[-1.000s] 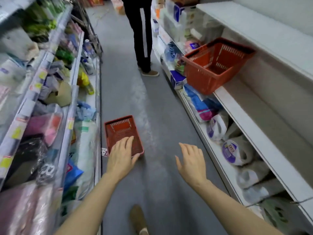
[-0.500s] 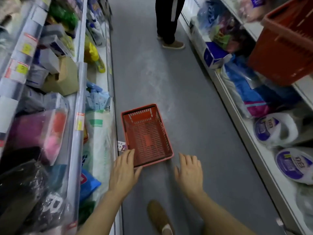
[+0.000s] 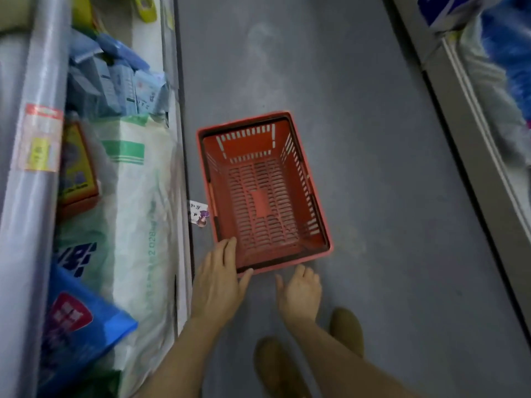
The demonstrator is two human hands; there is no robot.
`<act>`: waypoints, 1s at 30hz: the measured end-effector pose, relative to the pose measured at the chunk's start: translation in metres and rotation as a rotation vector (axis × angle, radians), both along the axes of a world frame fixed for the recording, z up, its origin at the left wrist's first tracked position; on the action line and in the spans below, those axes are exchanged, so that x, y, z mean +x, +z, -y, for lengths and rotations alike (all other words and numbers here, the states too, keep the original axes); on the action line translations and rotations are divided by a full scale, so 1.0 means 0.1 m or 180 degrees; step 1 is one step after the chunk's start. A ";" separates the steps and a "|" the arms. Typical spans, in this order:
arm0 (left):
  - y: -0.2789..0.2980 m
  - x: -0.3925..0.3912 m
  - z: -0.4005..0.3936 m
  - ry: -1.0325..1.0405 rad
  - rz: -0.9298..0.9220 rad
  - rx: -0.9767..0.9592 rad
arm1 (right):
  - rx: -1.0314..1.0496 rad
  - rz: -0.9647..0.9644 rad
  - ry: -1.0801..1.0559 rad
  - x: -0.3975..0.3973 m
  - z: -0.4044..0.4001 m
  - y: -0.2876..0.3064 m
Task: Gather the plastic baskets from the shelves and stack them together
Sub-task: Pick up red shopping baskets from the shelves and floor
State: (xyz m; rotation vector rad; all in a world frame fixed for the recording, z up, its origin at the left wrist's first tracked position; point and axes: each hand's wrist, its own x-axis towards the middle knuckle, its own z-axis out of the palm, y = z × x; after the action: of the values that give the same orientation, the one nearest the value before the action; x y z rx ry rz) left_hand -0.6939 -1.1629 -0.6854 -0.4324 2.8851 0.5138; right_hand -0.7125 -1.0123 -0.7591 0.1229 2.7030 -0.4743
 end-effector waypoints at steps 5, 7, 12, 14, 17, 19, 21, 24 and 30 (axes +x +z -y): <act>-0.38 -0.08 0.08 -0.0101 0.0044 -0.0124 | -0.1676 0.0789 -0.2582 -0.16 0.45 -0.60; -0.48 -0.09 0.11 -0.0152 -0.0012 -0.0151 | -0.2118 0.0913 -0.3145 -0.26 0.50 -0.85; -0.55 -0.21 0.20 -0.0255 0.0010 -0.0287 | -0.1624 0.0578 -0.3332 -0.62 -0.03 -0.61; -0.56 -0.33 0.25 -0.0282 0.0030 -0.0330 | -0.1411 0.0299 -0.3153 -0.84 -0.51 -0.50; -0.64 -0.61 0.32 -0.0229 0.0007 -0.0363 | -0.1085 0.0031 -0.2831 -1.20 -1.20 -0.47; -0.74 -0.85 0.36 -0.0073 -0.0112 -0.0347 | -0.0917 -0.0055 -0.2624 -1.41 -1.56 -0.46; -0.87 -1.14 0.39 0.0237 -0.0203 -0.0244 | -0.0742 -0.0126 -0.2317 -1.55 -1.82 -0.45; -1.09 -1.51 0.41 0.0704 -0.0055 0.0094 | -0.0704 -0.0159 -0.1817 -1.54 -1.99 -0.52; -1.27 -1.89 0.31 0.1021 0.0259 0.0973 | -0.1014 -0.0408 -0.1501 -1.43 -2.05 -0.55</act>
State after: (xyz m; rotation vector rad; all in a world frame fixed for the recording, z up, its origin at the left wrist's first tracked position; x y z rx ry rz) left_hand -0.8832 -1.1943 -0.8127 -0.8452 2.6069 0.9455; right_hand -0.8552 -0.8070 -0.8146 0.6669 2.6688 -1.0737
